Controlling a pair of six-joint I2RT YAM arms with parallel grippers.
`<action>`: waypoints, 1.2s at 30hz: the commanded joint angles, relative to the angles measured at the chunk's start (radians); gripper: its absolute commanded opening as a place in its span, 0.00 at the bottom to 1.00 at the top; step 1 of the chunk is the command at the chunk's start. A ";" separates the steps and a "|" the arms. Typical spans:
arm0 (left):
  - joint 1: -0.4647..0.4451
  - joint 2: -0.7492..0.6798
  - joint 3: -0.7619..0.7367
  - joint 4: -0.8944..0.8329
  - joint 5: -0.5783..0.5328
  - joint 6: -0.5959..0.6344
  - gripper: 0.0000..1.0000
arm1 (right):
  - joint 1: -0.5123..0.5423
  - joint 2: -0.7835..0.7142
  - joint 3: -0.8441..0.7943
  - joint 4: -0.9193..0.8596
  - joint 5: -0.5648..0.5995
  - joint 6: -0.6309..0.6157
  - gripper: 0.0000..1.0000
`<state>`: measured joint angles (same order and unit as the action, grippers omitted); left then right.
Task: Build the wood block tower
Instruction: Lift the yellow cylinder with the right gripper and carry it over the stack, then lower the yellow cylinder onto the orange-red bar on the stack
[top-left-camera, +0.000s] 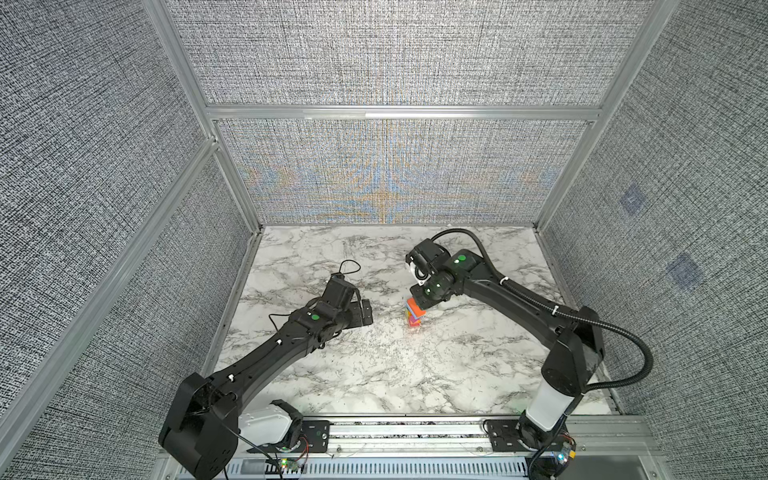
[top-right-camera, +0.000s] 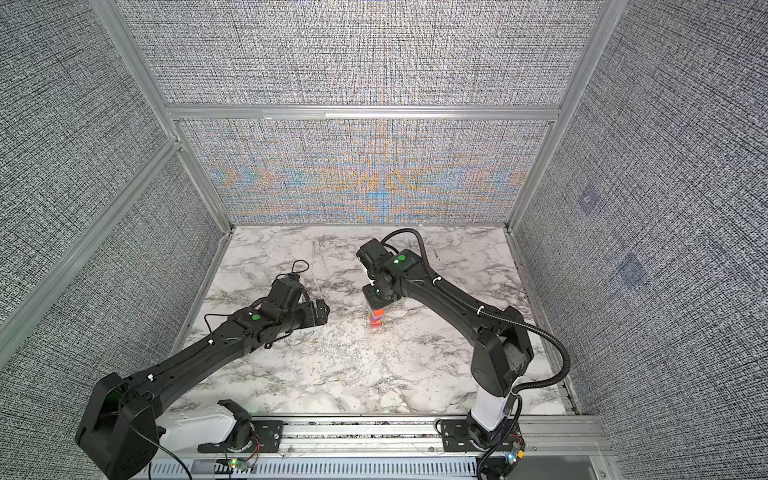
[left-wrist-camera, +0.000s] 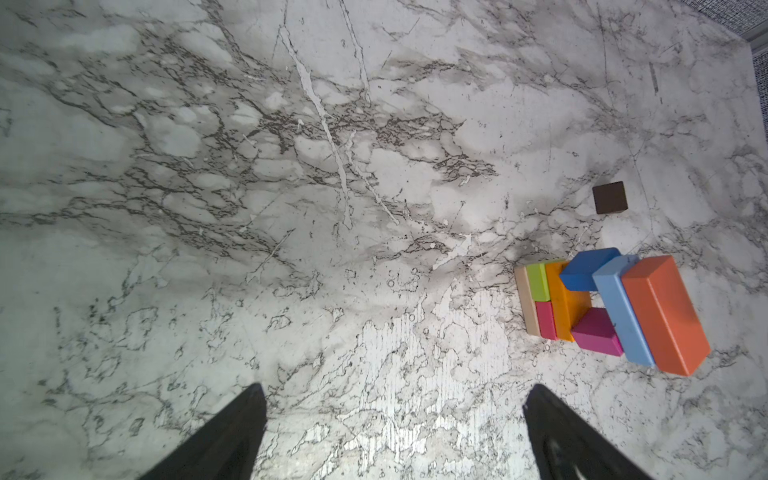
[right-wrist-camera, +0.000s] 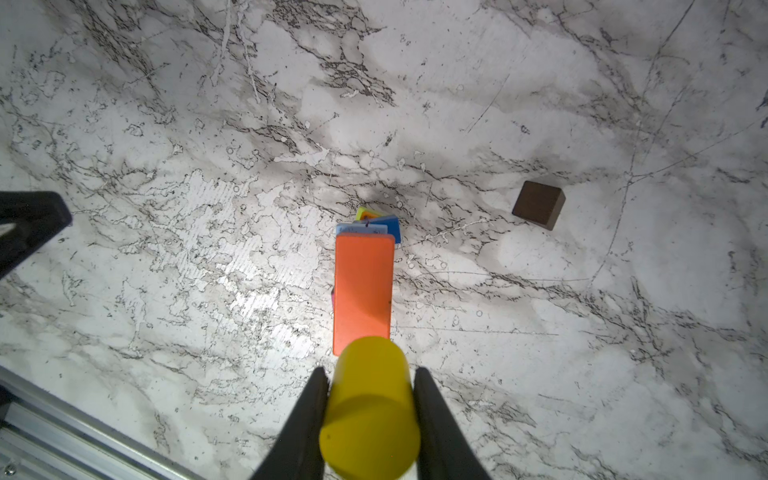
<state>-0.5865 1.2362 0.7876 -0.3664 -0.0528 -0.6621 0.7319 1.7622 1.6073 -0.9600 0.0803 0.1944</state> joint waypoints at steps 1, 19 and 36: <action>0.001 0.004 0.007 0.015 -0.013 0.001 0.99 | 0.000 0.012 0.012 -0.004 -0.001 0.006 0.23; 0.001 0.011 -0.005 0.035 -0.005 -0.004 0.99 | 0.006 0.046 0.020 0.007 -0.007 0.019 0.23; 0.000 0.009 -0.001 0.032 -0.003 -0.004 0.99 | 0.005 0.081 0.055 0.002 -0.008 0.023 0.23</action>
<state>-0.5861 1.2472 0.7830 -0.3439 -0.0521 -0.6624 0.7341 1.8408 1.6520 -0.9527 0.0731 0.2146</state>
